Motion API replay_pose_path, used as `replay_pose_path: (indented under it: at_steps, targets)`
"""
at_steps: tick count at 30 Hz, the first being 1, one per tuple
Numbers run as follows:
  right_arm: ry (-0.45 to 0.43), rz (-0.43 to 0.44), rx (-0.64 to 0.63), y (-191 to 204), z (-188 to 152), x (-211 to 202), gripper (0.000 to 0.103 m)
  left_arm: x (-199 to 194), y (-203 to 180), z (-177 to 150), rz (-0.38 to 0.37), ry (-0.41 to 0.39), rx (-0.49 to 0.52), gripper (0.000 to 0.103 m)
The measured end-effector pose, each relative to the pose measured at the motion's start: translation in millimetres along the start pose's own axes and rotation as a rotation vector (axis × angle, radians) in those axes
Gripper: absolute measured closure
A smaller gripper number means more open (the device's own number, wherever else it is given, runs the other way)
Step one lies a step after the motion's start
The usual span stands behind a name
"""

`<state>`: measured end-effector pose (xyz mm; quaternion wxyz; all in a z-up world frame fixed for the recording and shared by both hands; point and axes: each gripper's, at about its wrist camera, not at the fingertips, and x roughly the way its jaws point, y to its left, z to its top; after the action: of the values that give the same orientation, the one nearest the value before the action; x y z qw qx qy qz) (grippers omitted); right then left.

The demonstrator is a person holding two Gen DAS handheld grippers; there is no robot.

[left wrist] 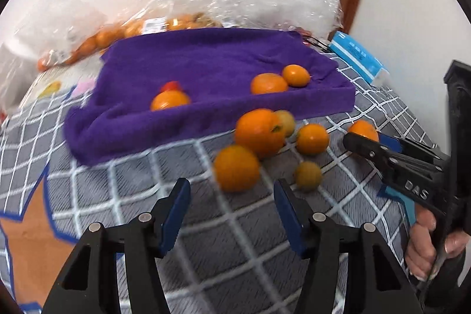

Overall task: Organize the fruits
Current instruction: 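Lower the left tool onto a round orange and close it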

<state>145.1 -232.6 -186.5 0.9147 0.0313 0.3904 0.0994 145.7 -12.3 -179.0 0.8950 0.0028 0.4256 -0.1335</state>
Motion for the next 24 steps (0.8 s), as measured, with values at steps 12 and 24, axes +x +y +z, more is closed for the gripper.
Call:
replay_pose_path:
  at_steps: [12, 24]
  targets:
    - [-0.026, 0.015, 0.016, -2.9, -0.6, -6.2, 0.062, -10.5, 27.0, 0.6, 0.085, -0.041, -0.102, 0.07]
    - [0.042, -0.04, -0.027, 5.8, -1.2, 7.7, 0.062, -1.2, 64.9, -5.0, 0.199, -0.014, -0.175, 0.07]
